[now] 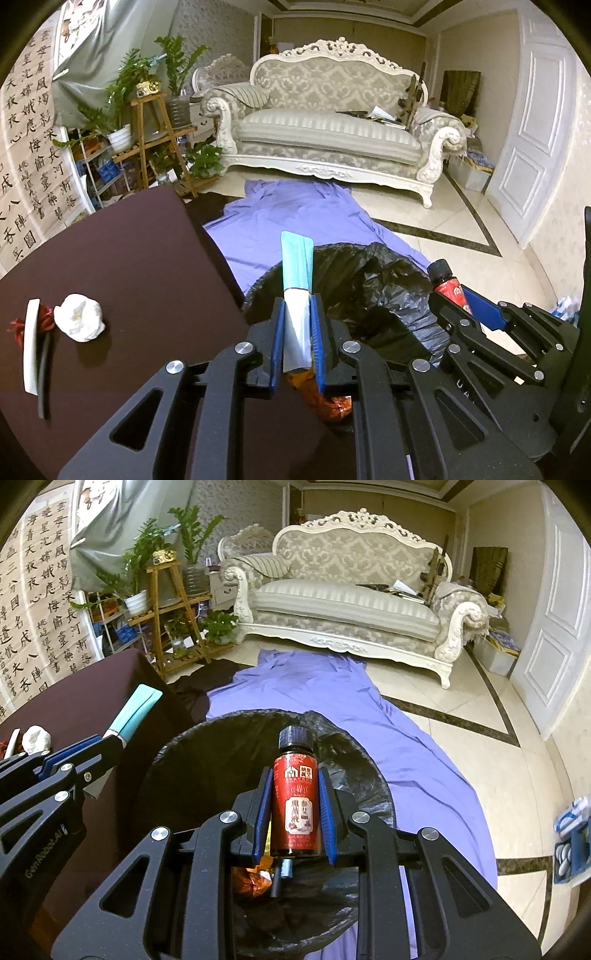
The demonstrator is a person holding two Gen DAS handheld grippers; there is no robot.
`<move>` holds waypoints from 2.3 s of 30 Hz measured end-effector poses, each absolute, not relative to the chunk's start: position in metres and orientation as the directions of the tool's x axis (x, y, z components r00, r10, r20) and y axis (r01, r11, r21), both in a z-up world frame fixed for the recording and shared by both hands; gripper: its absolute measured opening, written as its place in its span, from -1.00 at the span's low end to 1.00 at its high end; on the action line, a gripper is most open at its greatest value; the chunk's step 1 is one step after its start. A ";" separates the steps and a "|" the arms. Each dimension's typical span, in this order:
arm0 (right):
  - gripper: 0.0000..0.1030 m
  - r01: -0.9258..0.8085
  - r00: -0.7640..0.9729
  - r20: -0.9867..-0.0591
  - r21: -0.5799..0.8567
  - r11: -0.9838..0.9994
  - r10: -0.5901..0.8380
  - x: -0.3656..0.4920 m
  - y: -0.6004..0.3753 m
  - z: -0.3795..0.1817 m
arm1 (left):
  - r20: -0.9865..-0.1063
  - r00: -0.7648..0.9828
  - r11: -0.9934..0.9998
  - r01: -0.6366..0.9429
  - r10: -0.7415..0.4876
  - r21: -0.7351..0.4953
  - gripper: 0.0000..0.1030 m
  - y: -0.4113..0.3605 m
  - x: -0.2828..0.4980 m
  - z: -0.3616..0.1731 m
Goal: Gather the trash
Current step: 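Open both tools to drop the bottle and tube into the bin, then move both open tools back over the table toward the white tube and pen, then close the left tool around the white tube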
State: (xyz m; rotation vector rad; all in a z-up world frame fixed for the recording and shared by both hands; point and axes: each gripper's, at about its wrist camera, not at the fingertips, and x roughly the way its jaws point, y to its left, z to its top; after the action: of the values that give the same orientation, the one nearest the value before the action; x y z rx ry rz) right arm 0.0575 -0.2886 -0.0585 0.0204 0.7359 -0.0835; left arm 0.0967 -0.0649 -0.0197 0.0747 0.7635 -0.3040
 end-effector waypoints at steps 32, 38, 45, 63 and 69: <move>-0.29 -0.094 0.728 -0.682 -0.004 0.996 0.066 0.037 -0.192 -0.052 | -0.714 0.699 0.998 0.001 -0.045 -0.062 0.07 0.073 0.064 -0.012; -0.29 -0.186 0.720 -0.682 -0.008 0.983 0.130 0.034 -0.151 -0.044 | -0.718 0.697 0.995 -0.071 0.002 -0.065 0.07 0.109 0.055 -0.014; -0.29 -0.263 0.696 -0.695 -0.016 0.965 0.178 0.038 -0.116 -0.045 | -0.724 0.688 0.985 -0.148 0.041 -0.086 0.07 0.145 0.056 -0.016; -0.28 -0.325 0.657 -0.723 -0.014 0.946 0.215 0.053 -0.078 -0.047 | -0.765 0.644 0.986 -0.104 -0.034 -0.132 -0.34 0.163 0.079 -0.029; -0.28 -0.326 0.655 -0.725 -0.017 0.945 0.213 0.054 -0.077 -0.048 | -0.754 0.654 0.987 -0.074 -0.060 -0.142 -0.67 0.162 0.076 -0.028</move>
State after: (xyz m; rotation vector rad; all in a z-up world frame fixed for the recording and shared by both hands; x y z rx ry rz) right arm 0.0543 -0.0772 -0.0480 -0.1504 0.8010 0.3069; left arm 0.0761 0.1615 -0.0277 -0.1659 0.8595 0.0081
